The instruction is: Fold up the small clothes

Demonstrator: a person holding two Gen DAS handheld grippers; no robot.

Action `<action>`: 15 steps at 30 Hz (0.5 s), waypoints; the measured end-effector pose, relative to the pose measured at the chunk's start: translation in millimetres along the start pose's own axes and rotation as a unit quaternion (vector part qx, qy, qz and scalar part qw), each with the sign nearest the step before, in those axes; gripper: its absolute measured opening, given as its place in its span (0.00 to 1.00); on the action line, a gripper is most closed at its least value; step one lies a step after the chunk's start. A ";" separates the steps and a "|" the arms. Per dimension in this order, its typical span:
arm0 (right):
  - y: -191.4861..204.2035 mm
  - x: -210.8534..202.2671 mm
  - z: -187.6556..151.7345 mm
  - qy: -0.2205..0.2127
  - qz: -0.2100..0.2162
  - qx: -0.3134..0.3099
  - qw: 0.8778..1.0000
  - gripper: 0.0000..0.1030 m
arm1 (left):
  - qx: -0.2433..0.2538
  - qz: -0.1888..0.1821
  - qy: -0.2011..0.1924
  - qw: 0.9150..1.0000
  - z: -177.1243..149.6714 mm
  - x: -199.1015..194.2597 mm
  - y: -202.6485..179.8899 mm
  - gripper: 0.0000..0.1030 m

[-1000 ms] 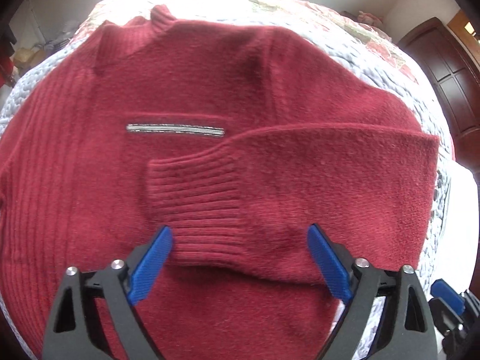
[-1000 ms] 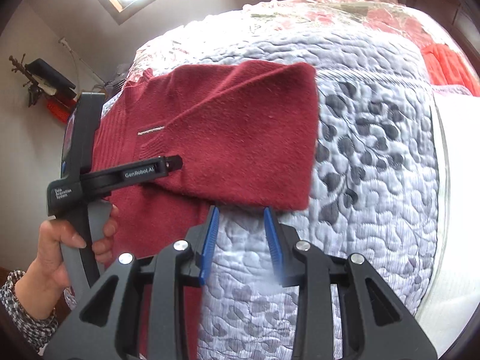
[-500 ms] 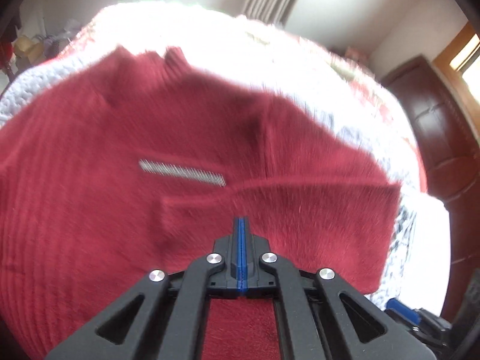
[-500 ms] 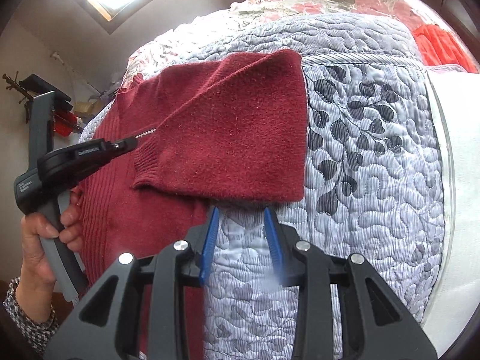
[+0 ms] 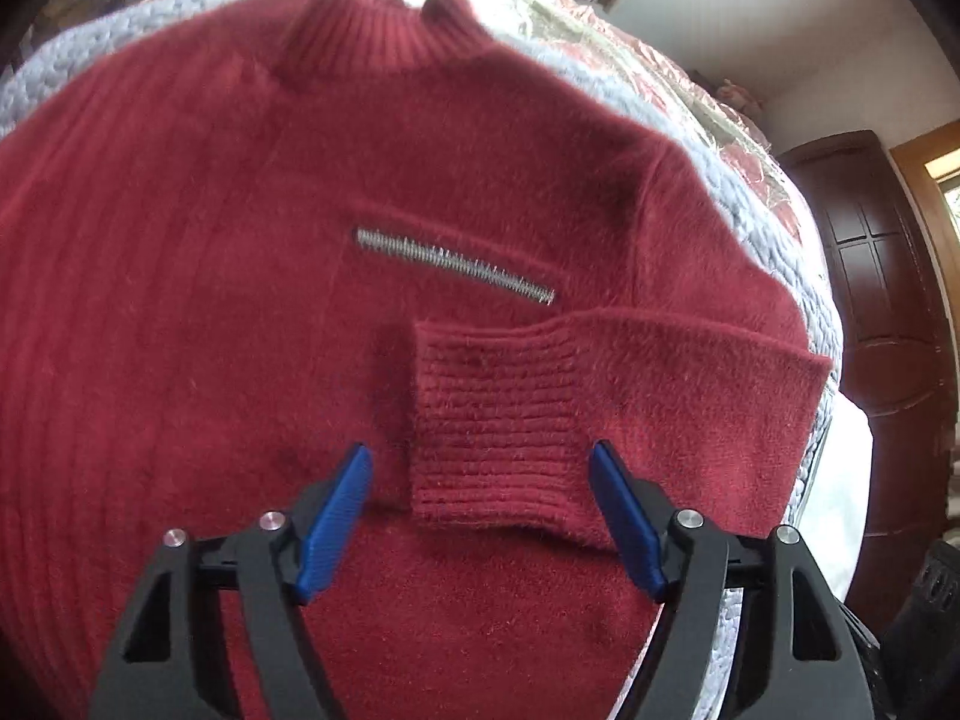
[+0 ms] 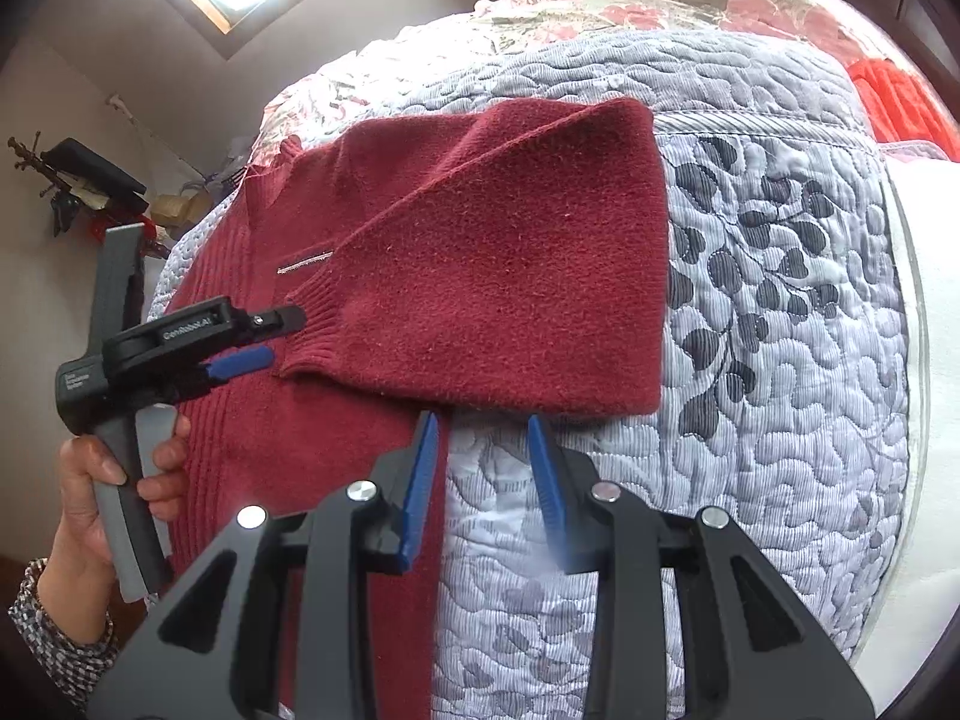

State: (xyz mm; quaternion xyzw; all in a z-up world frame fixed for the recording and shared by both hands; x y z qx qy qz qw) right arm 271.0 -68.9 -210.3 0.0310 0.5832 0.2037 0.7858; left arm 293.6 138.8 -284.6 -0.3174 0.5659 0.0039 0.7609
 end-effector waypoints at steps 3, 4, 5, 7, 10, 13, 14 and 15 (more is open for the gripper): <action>-7.5 -1.6 -3.0 0.000 0.001 0.011 1.000 0.31 | -0.006 0.001 0.009 1.000 -8.5 18.2 1.5 0.73; -11.0 -1.8 -3.7 -0.001 0.001 0.014 1.000 0.31 | 0.002 0.011 0.006 1.000 -8.6 19.7 0.6 0.73; -14.3 -1.8 -4.2 0.000 0.001 0.018 1.000 0.31 | 0.009 0.021 0.002 1.000 -8.9 21.1 -2.8 0.68; -20.5 -1.5 -5.0 0.000 0.000 0.024 1.000 0.31 | 0.012 0.035 -0.008 0.999 -8.3 19.4 -8.7 0.49; -29.1 -0.5 -5.5 0.001 0.003 0.035 0.999 0.31 | 0.009 0.005 -0.009 1.000 -8.2 17.6 -24.8 0.19; -35.5 -1.9 -4.8 -0.002 0.004 0.040 0.999 0.31 | 0.006 -0.015 -0.021 1.000 -3.9 7.4 -34.9 0.15; -37.2 -3.0 -4.4 -0.003 0.004 0.041 0.999 0.31 | 0.006 -0.021 -0.030 0.999 0.3 -0.5 -37.1 0.15; -39.3 -4.2 -3.9 -0.005 0.003 0.041 0.999 0.32 | 0.009 -0.027 -0.042 0.999 3.5 -9.5 -40.6 0.15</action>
Point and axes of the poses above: each gripper's, at about its wrist camera, not at the fingertips, and x roughly the way its jaws point, y to its left, z to its top, the point moved 10 cm from there along x, roughly the way its jaws point, and after that the axes turned 4 degrees about -z, right-handed, at the moved point
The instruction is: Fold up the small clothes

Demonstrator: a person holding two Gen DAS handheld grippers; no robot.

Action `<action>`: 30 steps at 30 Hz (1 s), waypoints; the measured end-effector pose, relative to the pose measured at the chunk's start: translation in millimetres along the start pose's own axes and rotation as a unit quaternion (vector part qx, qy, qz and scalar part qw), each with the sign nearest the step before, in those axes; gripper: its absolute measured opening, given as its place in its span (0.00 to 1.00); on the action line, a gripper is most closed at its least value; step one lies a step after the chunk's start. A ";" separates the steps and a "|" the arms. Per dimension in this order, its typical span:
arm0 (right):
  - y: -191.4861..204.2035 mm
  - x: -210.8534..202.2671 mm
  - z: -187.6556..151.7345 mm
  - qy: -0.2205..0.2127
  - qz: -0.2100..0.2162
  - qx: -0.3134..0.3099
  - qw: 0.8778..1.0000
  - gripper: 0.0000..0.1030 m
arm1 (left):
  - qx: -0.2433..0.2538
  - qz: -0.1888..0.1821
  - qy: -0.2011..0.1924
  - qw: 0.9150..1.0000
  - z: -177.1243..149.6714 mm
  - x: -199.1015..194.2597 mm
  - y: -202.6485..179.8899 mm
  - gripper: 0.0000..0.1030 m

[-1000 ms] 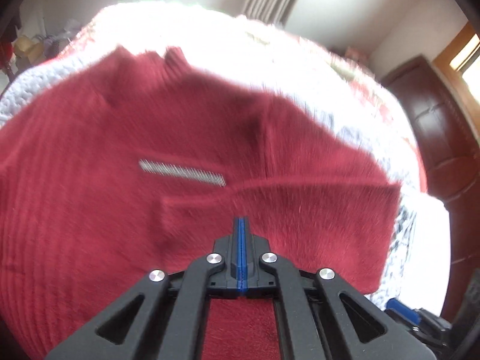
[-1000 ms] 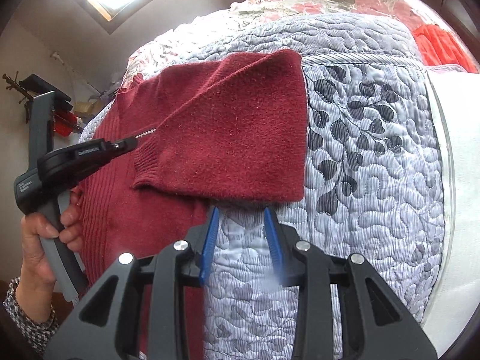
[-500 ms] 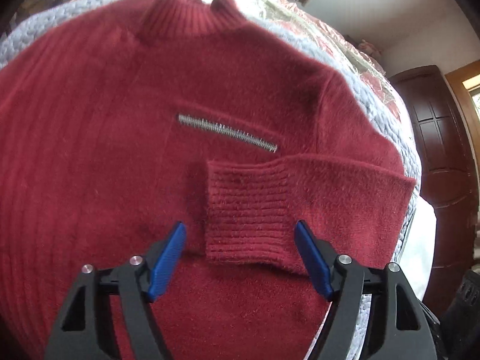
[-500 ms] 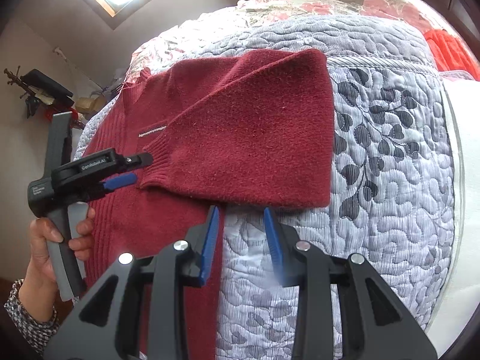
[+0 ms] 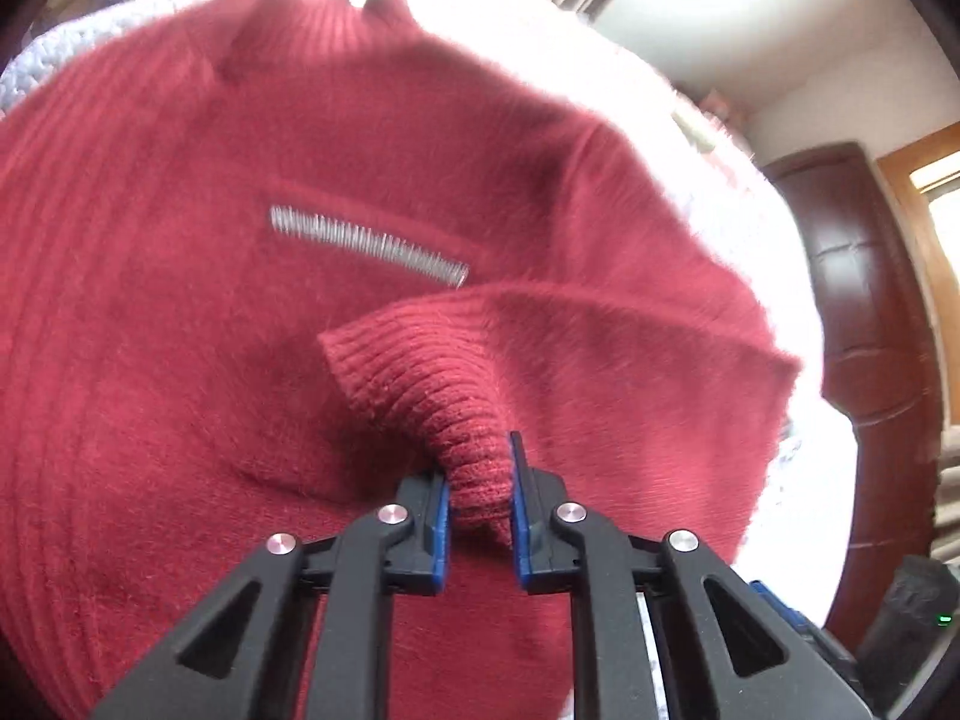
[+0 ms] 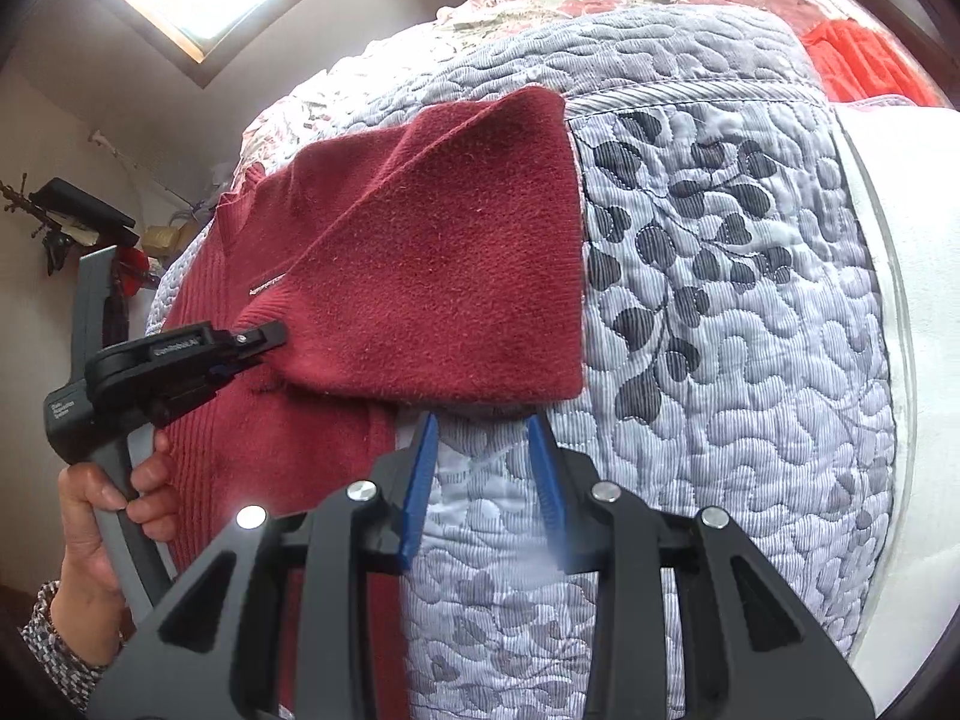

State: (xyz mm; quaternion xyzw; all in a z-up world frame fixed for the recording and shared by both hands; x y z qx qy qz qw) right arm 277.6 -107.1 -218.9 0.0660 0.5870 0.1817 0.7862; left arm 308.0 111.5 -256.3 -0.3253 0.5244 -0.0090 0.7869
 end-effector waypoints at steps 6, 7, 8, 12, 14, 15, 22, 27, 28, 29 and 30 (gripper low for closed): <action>-8.1 -10.2 0.3 -0.010 0.004 0.004 1.000 0.34 | 0.024 -0.016 -0.089 0.996 40.6 -72.2 1.2 0.15; -7.2 -12.0 -0.2 -0.011 0.007 0.005 1.000 0.34 | 0.029 -0.009 -0.102 0.994 46.4 -84.1 6.2 0.15; -5.9 -12.5 0.2 -0.012 0.012 0.005 1.000 0.34 | 0.034 0.002 -0.118 0.992 56.5 -99.7 16.2 0.15; 11.1 -8.4 5.4 -0.011 0.035 0.000 0.999 0.41 | 0.035 0.049 -0.150 0.987 82.2 -129.0 59.7 0.15; 23.4 -1.8 10.7 -0.009 0.048 0.000 0.999 0.46 | 0.025 0.071 -0.153 0.985 93.7 -134.8 91.9 0.15; 30.2 2.5 13.3 -0.006 0.054 0.000 0.999 0.46 | 0.017 0.077 -0.153 0.985 96.0 -135.7 105.4 0.15; 68.1 56.8 31.9 0.036 0.041 -0.014 0.998 0.62 | -0.017 0.098 -0.121 0.988 72.0 -100.8 161.9 0.16; 70.1 87.1 27.1 0.078 0.008 -0.025 0.997 0.21 | -0.040 0.096 -0.106 0.989 63.6 -86.8 186.3 0.24; 68.5 85.9 26.2 0.077 0.008 -0.026 0.997 0.20 | -0.042 0.099 -0.106 0.989 64.6 -87.4 193.1 0.35; 65.8 84.1 24.3 0.078 0.006 -0.026 0.997 0.21 | -0.044 0.107 -0.109 0.987 65.9 -91.1 202.0 0.44; 63.6 82.4 21.9 0.079 0.002 -0.026 0.997 0.21 | -0.046 0.116 -0.115 0.986 66.9 -95.9 209.9 0.44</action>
Point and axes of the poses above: each gripper's, at about its wrist camera, not at the fingertips, and x roughly the way its jaws point, y to its left, z to its top, the point moved 10 cm from there along x, roughly the way its jaws point, and after that the axes turned 4 degrees about -z, right-handed, at the moved point
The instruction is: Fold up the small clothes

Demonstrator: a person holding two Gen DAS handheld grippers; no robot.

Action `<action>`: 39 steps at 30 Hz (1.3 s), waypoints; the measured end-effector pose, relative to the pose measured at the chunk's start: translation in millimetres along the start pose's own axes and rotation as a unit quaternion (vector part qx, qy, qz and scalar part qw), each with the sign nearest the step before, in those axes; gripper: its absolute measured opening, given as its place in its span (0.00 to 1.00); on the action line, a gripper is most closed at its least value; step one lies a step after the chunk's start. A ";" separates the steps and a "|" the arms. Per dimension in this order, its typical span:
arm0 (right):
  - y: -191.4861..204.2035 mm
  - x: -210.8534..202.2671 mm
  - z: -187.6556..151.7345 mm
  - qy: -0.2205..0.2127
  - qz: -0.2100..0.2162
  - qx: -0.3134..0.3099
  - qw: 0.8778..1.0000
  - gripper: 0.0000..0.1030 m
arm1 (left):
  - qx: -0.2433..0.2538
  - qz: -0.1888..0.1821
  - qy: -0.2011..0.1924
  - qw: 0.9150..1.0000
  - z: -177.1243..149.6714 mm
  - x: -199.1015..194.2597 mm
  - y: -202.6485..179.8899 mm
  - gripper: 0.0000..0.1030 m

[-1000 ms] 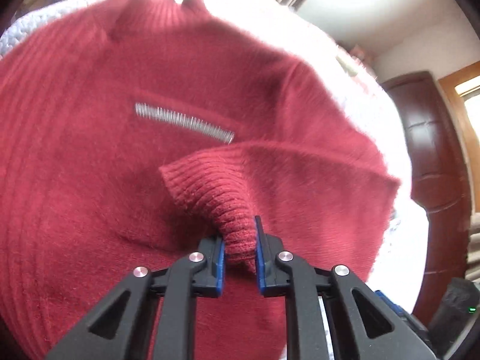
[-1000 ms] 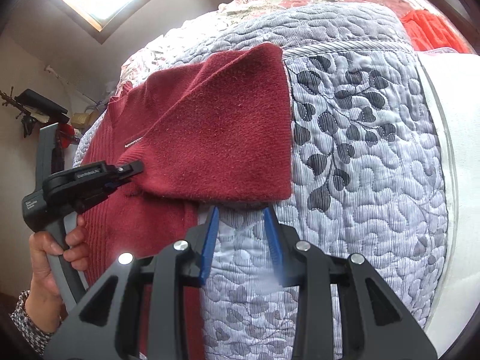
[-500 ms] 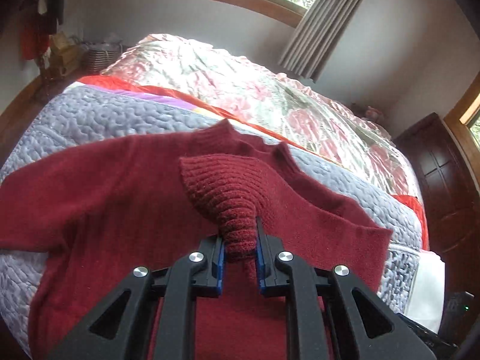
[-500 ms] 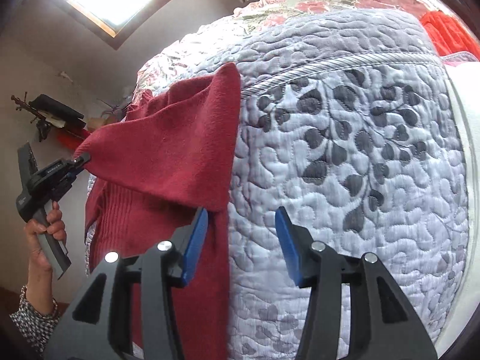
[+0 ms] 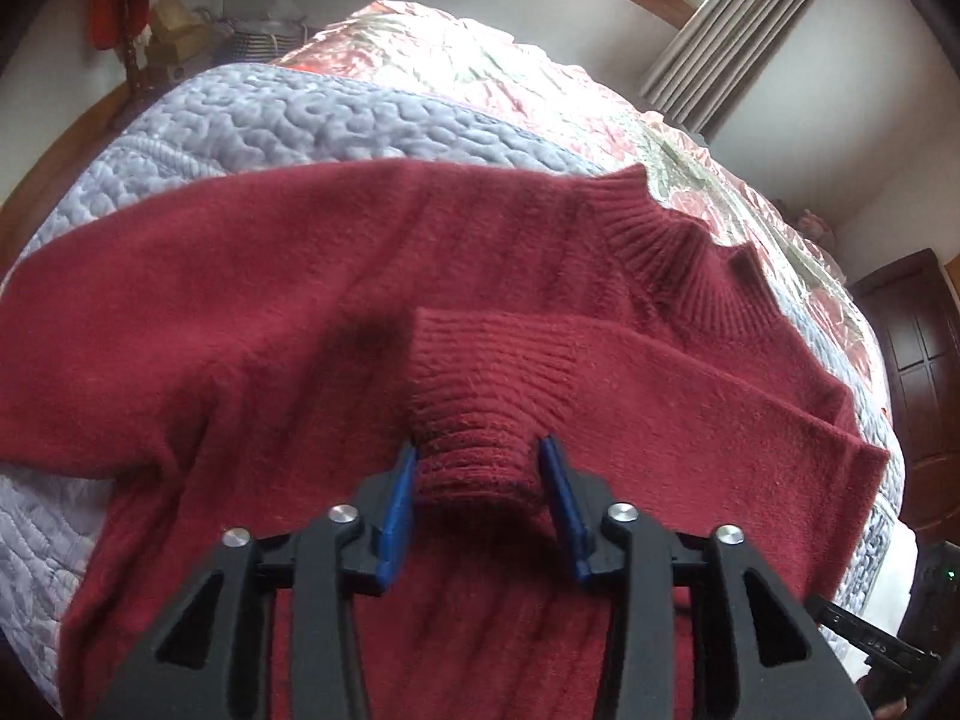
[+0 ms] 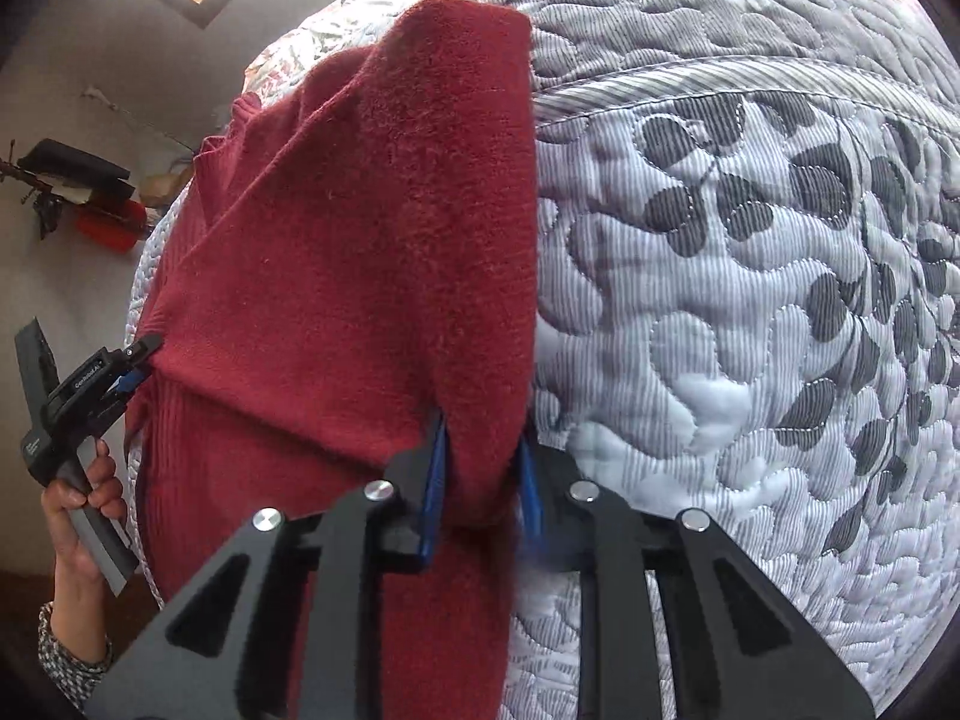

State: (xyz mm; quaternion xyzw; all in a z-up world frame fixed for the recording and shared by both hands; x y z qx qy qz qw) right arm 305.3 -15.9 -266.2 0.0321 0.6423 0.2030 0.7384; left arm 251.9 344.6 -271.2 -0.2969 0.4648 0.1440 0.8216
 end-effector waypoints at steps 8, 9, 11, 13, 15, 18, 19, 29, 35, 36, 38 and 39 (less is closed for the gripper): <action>19.1 -42.7 -2.1 -0.053 -0.044 -0.042 0.997 0.44 | -0.057 -0.017 0.028 0.998 -12.5 -23.4 43.4 0.61; 24.4 -45.5 -6.4 -0.057 -0.035 -0.042 0.997 0.45 | -0.065 -0.026 0.037 0.997 -16.8 -20.7 40.4 0.61; 36.8 -48.8 -7.9 -0.064 -0.022 -0.039 0.997 0.50 | -0.084 -0.060 0.064 0.993 -25.5 -9.2 26.8 0.61; 51.2 -44.9 -7.5 -0.065 -0.009 -0.045 0.997 0.56 | -0.098 -0.073 0.082 0.989 -30.1 4.2 17.4 0.61; 58.1 -36.2 -5.4 -0.056 -0.018 -0.051 0.997 0.61 | -0.118 -0.079 0.088 0.986 -29.4 17.7 13.4 0.59; 58.9 -20.3 1.5 -0.041 -0.022 -0.042 0.998 0.61 | -0.134 -0.072 0.080 0.985 -20.8 26.5 15.3 0.43; 55.0 -16.6 -2.1 -0.038 -0.029 -0.038 0.998 0.61 | -0.130 -0.065 0.071 0.987 -15.6 25.6 17.4 0.34; 50.1 11.2 -8.0 -0.032 -0.078 -0.038 0.996 0.61 | -0.081 -0.052 0.046 0.994 -20.7 27.9 39.7 0.30; 61.0 -4.8 -9.0 -0.036 -0.081 -0.042 0.995 0.62 | -0.081 -0.064 0.024 0.994 -11.1 -27.3 65.1 0.66; 67.1 -9.2 -9.3 -0.041 -0.074 -0.041 0.996 0.62 | -0.078 -0.057 0.024 0.995 -11.1 -38.0 76.1 0.66; 82.6 -22.3 -10.4 -0.052 -0.060 -0.046 0.996 0.62 | -0.082 -0.043 0.025 0.995 -13.7 -58.9 103.3 0.69; 90.8 -26.0 -11.4 -0.054 -0.057 -0.053 0.995 0.62 | -0.089 -0.037 0.022 0.995 -15.8 -69.9 120.2 0.70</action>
Point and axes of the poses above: each gripper's, at about its wrist camera, not at the fingertips, and x roughly the way its jaws point, y to its left, z to its top, the point moved 10 cm from there along x, roughly the way its jaws point, and after that the axes turned 4 degrees about -z, right-handed, at the moved point
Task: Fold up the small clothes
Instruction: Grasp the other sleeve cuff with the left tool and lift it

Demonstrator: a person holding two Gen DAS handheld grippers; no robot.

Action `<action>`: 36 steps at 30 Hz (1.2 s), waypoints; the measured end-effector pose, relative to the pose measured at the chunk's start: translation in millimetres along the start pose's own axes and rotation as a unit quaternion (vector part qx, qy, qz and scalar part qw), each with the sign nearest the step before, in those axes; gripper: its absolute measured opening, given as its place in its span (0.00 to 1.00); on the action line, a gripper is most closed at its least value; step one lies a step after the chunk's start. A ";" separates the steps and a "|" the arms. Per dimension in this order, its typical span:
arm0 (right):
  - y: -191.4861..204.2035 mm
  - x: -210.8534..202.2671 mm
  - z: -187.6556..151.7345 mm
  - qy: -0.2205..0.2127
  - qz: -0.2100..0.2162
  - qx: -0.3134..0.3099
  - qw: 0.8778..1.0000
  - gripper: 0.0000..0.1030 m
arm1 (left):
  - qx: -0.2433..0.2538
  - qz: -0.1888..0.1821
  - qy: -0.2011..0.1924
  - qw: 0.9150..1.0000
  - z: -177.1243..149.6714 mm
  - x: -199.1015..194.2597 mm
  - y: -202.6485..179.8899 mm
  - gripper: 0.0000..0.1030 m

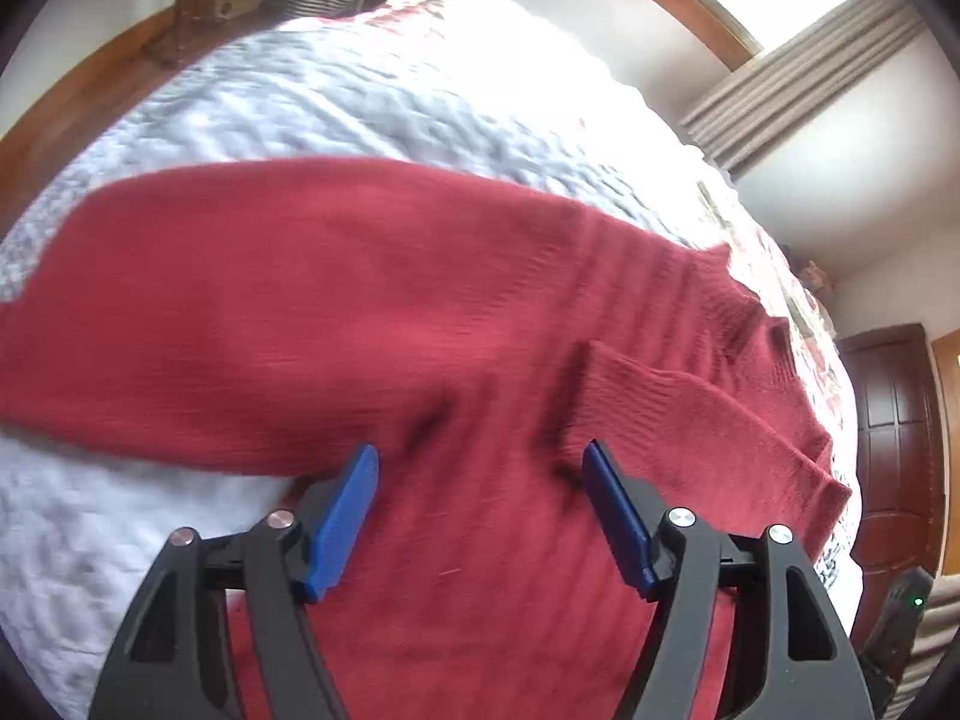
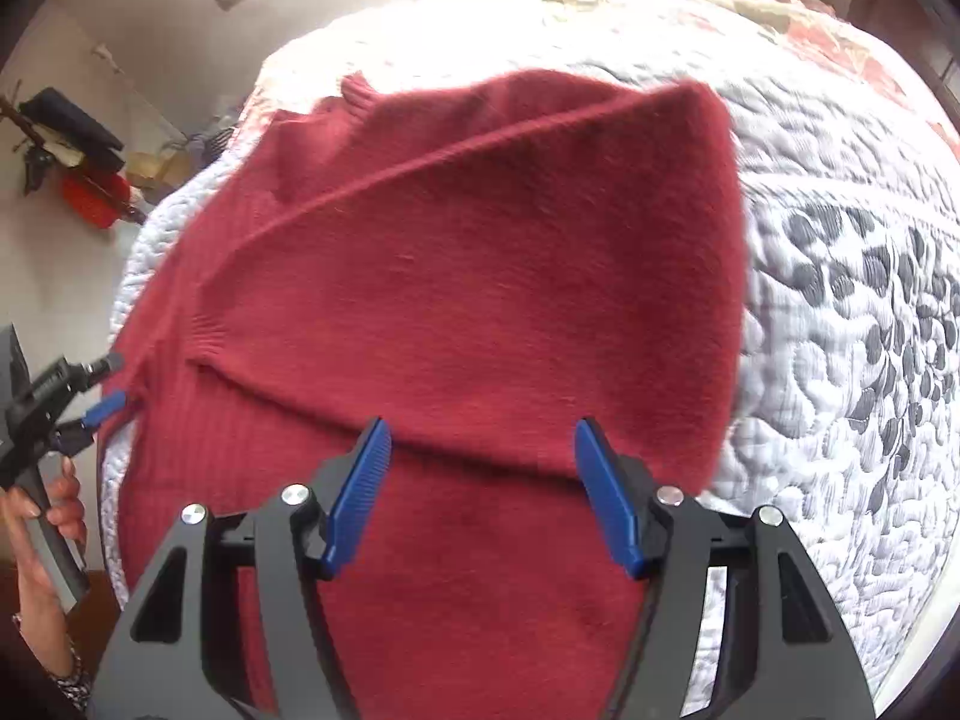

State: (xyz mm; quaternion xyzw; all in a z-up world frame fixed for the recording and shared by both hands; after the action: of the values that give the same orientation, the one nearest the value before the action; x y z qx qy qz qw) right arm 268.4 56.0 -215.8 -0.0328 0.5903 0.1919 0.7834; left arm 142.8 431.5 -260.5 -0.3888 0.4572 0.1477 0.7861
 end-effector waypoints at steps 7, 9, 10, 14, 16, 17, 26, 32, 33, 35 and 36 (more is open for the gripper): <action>75.8 3.8 5.4 0.001 0.024 -0.051 0.998 0.63 | -0.114 0.060 0.002 0.992 -0.3 -53.1 147.3 0.70; 91.8 10.0 6.5 0.007 0.030 -0.056 0.998 0.63 | -0.157 0.063 -0.006 0.986 1.2 -65.8 188.7 0.70; 103.0 16.6 6.6 0.012 0.030 -0.057 0.998 0.63 | -0.180 0.057 -0.005 0.982 1.5 -68.9 208.1 0.70; 114.2 34.1 4.0 0.027 0.016 -0.052 0.998 0.63 | -0.246 0.037 -0.016 0.968 5.5 -67.9 256.4 0.70; 117.1 40.7 3.7 0.034 0.012 -0.047 0.998 0.63 | -0.271 0.019 -0.022 0.962 9.0 -64.2 274.8 0.70; 116.9 43.1 3.3 0.036 0.008 -0.047 0.998 0.63 | -0.281 0.016 -0.025 0.959 12.9 -60.0 277.8 0.70; 134.1 64.4 8.1 0.040 -0.006 -0.060 0.997 0.63 | -0.387 -0.040 -0.060 0.919 26.0 -47.0 330.2 0.69; 138.4 72.3 9.1 0.047 -0.007 -0.067 0.997 0.63 | -0.410 -0.033 -0.086 0.907 39.6 -45.3 359.5 0.42; 138.1 72.7 9.6 0.047 -0.008 -0.069 0.996 0.63 | -0.412 -0.031 -0.084 0.907 39.7 -43.5 363.1 0.34; 135.9 73.2 11.2 0.046 -0.014 -0.072 0.996 0.63 | -0.413 -0.024 -0.079 0.907 37.5 -40.9 369.0 0.10; 134.1 72.5 12.1 0.044 -0.014 -0.071 0.996 0.63 | -0.411 -0.022 -0.081 0.908 36.7 -42.4 370.4 0.08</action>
State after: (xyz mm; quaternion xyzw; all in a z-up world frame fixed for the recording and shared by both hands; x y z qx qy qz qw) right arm 250.6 202.3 -256.7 -0.1056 0.6087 0.2205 0.7548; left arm -75.6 706.4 -391.3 -0.6737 0.2822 0.3365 0.5943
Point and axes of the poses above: each gripper's, at about its wrist camera, not at the fingertips, and x roughly the way its jaws point, y to its left, z to its top, the point moved 10 cm from there along x, roughly the way its jaws point, and after that the axes turned 4 degrees about -z, right-handed, at the moved point
